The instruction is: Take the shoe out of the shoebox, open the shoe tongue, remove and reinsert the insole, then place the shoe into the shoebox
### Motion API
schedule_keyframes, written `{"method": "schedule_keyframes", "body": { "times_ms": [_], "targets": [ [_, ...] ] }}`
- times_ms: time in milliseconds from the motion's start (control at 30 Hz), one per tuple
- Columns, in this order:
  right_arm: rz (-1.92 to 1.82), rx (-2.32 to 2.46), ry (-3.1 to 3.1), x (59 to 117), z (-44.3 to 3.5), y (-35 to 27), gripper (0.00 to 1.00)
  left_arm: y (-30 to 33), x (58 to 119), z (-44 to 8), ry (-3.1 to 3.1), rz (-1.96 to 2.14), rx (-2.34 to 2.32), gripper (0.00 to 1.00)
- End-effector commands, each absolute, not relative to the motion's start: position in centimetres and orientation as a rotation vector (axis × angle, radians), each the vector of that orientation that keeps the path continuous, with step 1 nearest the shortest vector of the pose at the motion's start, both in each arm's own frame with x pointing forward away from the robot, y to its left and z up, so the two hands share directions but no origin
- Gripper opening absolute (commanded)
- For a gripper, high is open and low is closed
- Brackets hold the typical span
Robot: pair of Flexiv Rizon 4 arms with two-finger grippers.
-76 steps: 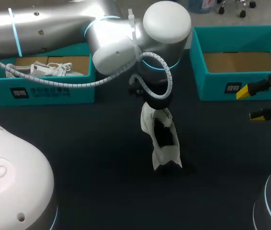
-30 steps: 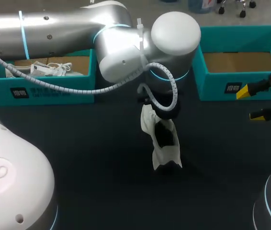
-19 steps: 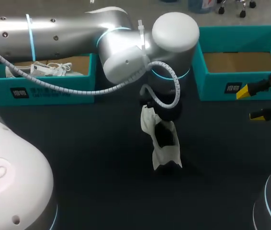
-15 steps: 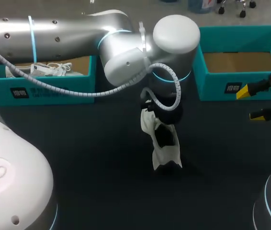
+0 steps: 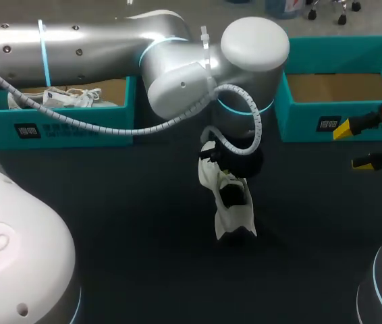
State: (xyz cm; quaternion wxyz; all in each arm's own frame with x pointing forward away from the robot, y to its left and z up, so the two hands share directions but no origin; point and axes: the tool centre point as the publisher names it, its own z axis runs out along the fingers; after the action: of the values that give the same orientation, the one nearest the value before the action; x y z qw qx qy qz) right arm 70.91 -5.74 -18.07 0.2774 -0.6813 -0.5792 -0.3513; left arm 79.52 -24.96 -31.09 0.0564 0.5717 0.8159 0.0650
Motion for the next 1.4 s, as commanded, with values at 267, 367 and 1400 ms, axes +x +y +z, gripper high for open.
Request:
{"method": "schedule_keyframes", "body": {
  "times_ms": [267, 367, 1400],
  "targets": [
    [-0.942, -1.831, -1.555, 70.9, -18.1, -5.7, 1.0, -26.6, 78.9, -33.7, 2.549, 0.151, 1.685, 0.0],
    [-0.942, -1.831, -1.555, 70.9, -18.1, -5.7, 1.0, -26.6, 78.3, -33.9, 2.55, 0.142, 1.685, 0.0],
    [-0.942, -1.831, -1.555, 70.9, -18.1, -5.7, 1.0, -25.7, 75.2, -31.1, 3.057, 0.194, 0.342, 0.0]
  ]
}}
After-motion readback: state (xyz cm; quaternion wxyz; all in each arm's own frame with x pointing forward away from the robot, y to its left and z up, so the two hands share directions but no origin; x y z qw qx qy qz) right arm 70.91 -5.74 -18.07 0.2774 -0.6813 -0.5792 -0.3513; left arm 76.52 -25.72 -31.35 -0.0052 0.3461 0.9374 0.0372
